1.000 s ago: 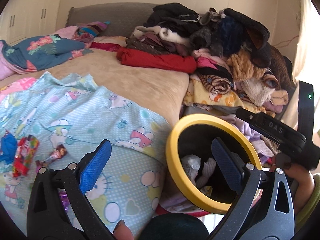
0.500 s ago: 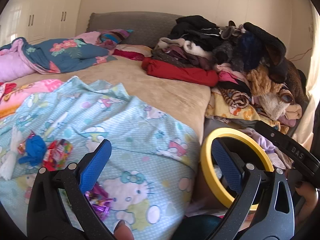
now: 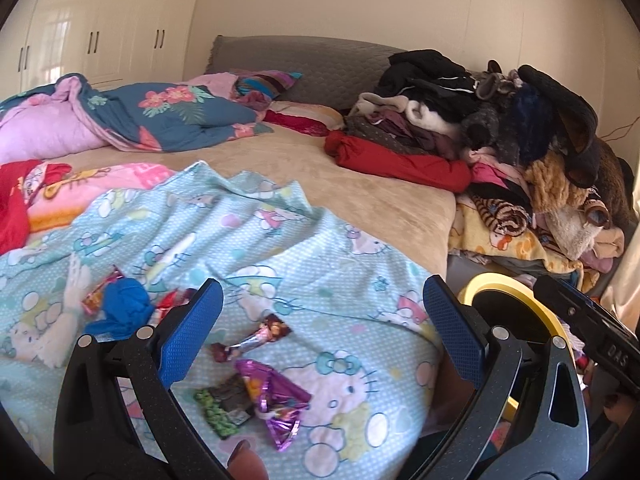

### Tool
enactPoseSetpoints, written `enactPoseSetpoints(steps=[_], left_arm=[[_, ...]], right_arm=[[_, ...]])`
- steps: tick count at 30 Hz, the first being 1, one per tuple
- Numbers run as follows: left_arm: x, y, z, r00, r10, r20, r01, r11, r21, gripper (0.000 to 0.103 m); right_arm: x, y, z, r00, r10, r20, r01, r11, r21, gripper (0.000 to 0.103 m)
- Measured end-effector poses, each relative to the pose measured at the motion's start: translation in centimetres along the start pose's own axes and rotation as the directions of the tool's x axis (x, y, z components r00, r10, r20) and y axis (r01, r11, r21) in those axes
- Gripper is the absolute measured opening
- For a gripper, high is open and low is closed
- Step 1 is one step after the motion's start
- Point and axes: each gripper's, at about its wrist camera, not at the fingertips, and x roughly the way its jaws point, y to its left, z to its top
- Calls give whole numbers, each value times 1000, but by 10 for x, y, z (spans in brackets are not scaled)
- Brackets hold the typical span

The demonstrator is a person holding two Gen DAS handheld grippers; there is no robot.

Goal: Collect trash
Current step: 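Move both open tools back toward the candy wrappers on the bed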

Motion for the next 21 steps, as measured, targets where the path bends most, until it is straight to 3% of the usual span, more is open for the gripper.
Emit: enactPoseSetpoints(steps=[21], left_arm=[[-8,74,-3,992,122,13,-120,988,-92,92]], right_arm=[[23,98,-35,982,140,-126,-158,976,-149,87]])
